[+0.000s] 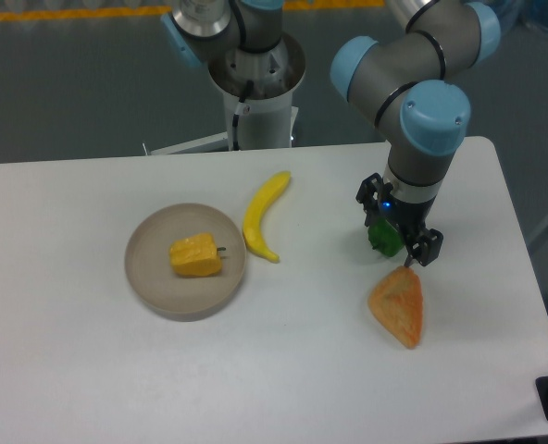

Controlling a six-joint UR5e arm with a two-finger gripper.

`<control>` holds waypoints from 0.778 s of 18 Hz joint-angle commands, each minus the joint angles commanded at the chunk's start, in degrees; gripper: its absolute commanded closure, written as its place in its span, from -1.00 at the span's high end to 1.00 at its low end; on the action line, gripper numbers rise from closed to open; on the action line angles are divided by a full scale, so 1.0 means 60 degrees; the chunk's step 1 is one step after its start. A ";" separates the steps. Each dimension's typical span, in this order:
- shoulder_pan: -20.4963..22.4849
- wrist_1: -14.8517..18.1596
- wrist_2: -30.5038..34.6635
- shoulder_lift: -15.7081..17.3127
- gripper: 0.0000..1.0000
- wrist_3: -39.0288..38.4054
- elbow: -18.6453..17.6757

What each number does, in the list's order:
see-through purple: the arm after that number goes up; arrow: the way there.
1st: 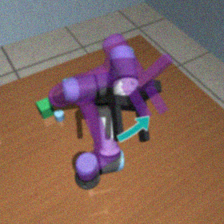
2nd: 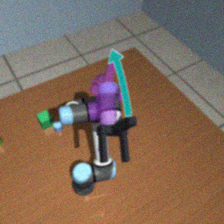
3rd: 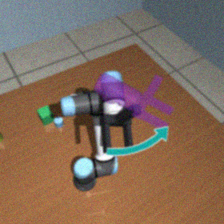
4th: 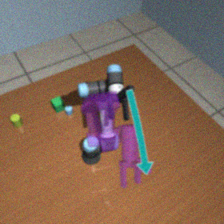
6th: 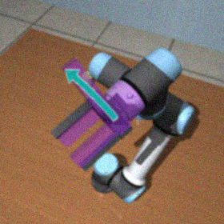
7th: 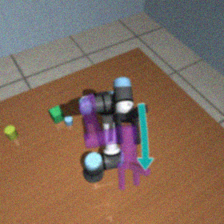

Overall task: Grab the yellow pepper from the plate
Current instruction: 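Release the green pepper beside the orange wedge and lift the gripper, then move the gripper over the plate and lower onto the yellow pepper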

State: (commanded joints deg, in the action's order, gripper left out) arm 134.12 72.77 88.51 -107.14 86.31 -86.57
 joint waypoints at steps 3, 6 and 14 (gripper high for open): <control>-0.0029 0.0015 0.0000 0.0000 1.00 -0.0043 -0.0014; -0.0379 0.0102 0.0014 0.0044 1.00 -0.0263 -0.0029; -0.2810 -0.0146 -0.0161 0.0132 1.00 -0.1420 -0.0702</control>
State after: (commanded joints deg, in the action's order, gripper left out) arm 117.26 71.90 87.54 -106.35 77.79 -90.78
